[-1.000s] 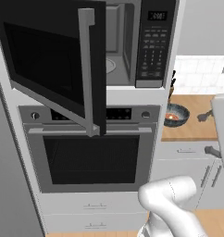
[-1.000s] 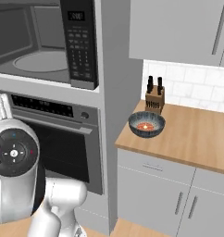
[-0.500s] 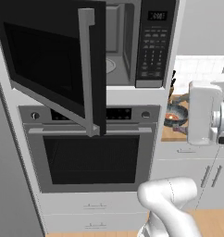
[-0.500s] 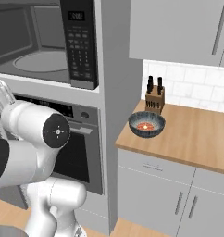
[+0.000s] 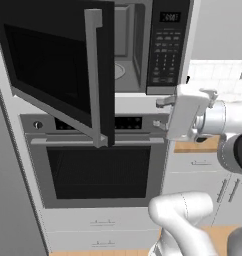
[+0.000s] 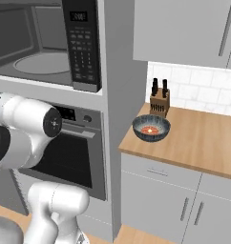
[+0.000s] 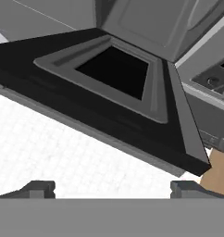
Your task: Open the microwave, place the bowl with waffle inside the microwave, then close the microwave door and turn it on.
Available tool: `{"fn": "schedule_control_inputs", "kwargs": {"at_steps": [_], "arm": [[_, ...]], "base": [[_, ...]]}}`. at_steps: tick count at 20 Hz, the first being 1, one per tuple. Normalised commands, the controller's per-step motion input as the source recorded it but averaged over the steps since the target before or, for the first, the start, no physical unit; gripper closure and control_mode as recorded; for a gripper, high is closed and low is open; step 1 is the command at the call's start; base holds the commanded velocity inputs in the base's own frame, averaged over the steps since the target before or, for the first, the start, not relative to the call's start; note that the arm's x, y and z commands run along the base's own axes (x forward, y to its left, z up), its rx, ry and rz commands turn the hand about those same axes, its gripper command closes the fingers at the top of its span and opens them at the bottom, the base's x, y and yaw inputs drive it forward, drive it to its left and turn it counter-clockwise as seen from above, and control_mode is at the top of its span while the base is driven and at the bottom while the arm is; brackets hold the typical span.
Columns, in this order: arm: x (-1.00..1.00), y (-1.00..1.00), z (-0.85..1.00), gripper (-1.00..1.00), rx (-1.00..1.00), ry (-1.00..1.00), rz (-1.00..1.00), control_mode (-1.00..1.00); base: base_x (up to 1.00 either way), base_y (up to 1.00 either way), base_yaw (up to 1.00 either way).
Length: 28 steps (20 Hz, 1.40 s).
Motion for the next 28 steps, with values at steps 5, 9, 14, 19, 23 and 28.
{"fn": "schedule_control_inputs", "kwargs": {"at_steps": [5,9,14,19,23,28], "arm": [[0.56,0.00,0.00,-1.00,0.05,-0.06,0.05,-1.00],[0.69,0.01,-0.01,-1.00,0.04,0.00,0.08,-1.00],[0.70,0.35,-0.05,-1.00,0.00,0.11,0.08,-1.00],[0.64,0.64,-0.26,-1.00,-0.01,0.19,0.07,-1.00],[0.39,0.77,-0.31,-1.00,-0.02,0.14,0.09,-1.00],[0.25,0.73,-0.14,-1.00,0.00,0.07,0.13,-1.00]], "base": [[0.00,0.00,0.00],[0.00,0.00,0.00],[0.00,0.00,0.00],[0.00,0.00,0.00],[0.00,0.00,0.00],[0.00,0.00,0.00]]}}
